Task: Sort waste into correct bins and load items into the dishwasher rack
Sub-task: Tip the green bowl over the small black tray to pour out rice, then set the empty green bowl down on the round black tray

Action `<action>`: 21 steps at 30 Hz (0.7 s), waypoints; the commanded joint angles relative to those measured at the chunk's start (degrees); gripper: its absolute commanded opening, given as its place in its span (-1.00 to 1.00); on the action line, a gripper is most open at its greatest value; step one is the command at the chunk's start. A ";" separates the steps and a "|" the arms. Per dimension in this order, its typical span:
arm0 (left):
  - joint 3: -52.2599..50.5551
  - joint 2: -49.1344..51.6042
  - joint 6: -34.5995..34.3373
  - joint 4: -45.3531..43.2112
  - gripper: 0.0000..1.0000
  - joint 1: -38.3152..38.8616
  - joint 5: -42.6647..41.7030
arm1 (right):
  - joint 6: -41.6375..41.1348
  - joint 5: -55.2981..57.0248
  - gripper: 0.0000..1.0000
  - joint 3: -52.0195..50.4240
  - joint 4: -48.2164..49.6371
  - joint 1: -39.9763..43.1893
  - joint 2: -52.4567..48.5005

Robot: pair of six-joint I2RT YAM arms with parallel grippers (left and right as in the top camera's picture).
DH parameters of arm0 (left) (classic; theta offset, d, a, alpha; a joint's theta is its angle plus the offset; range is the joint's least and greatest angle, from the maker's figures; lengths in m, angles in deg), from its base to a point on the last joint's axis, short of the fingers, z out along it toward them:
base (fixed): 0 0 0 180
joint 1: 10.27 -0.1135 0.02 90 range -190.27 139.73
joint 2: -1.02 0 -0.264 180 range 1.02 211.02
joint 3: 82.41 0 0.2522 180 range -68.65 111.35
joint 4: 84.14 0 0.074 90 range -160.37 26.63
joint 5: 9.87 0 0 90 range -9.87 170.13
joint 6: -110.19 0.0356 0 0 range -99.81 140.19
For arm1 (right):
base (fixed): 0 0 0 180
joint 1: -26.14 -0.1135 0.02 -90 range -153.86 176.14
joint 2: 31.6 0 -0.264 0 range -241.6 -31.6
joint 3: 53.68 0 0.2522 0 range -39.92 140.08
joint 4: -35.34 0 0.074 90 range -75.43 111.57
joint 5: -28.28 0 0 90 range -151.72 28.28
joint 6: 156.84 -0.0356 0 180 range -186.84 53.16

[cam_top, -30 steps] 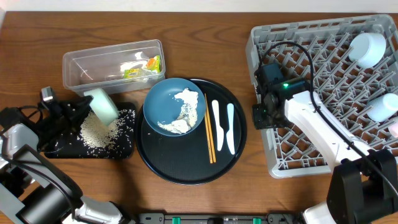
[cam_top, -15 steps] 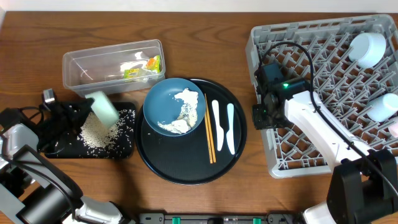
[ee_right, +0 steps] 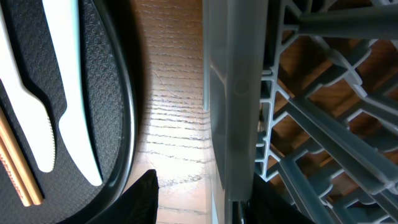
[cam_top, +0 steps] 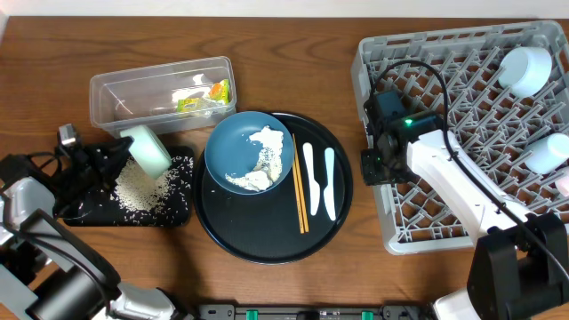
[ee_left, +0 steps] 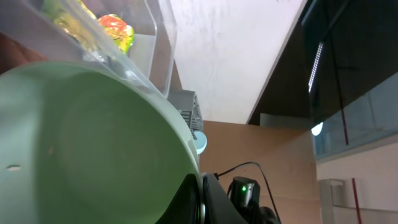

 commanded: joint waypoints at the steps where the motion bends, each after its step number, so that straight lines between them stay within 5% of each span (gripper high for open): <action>1: 0.55 -4.90 1.38 0.07 -0.88 0.83 4.24 | -0.28 -2.14 -0.20 -0.35 -0.39 -0.63 -0.13; 12: 0.55 -23.65 0.70 1.75 -0.88 13.35 22.84 | -0.28 -1.97 -0.20 -0.35 -0.20 -0.63 -0.13; 21: 0.55 -31.36 -2.47 6.08 -0.88 38.18 36.06 | -0.31 -1.99 -0.20 -0.35 -0.13 -0.63 -0.13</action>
